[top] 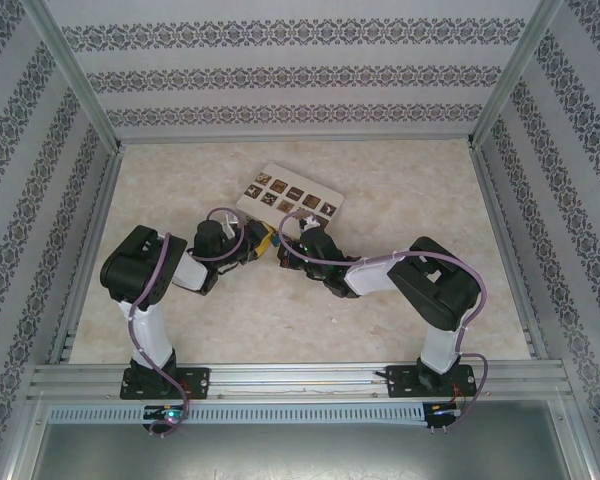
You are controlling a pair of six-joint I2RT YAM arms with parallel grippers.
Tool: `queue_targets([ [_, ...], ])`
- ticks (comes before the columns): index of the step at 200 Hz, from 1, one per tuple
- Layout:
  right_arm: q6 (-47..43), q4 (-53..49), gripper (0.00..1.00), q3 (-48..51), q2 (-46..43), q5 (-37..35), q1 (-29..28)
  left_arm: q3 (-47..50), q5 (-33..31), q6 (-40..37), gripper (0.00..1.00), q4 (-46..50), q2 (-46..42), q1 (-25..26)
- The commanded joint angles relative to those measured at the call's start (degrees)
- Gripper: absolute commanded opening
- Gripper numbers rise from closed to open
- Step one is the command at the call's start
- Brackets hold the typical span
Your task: Unlock the padlock with the key
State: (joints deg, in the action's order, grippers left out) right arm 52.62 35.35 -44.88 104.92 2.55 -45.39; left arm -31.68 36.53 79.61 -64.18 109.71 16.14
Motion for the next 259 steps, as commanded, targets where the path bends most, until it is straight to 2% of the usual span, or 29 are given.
queue_targets([
  [1, 0.73, 3.41, 0.00, -2.39, -0.42, 1.22, 0.29, -0.93, 1.13, 1.63, 0.42, -4.38, 1.27, 0.84],
  [37, 1.37, 3.41, 0.00, -2.73, -0.34, 1.75, 0.30, -1.10, 1.34, 1.60, 0.41, -3.50, 1.22, 1.47],
  [151, 2.56, 4.75, 0.00, -2.42, -0.34, 3.69, 0.60, -2.90, 1.52, 1.76, 0.27, -2.44, 1.49, 3.02],
  [227, 2.46, 4.81, 0.00, -0.61, -1.89, 1.78, 0.98, -3.34, 1.17, -0.80, 0.11, 2.19, -1.43, 3.07],
  [259, 1.29, 4.72, 0.11, 0.89, -3.54, 0.50, 1.17, -4.22, 1.04, -2.26, 0.09, 6.39, -3.79, 3.02],
])
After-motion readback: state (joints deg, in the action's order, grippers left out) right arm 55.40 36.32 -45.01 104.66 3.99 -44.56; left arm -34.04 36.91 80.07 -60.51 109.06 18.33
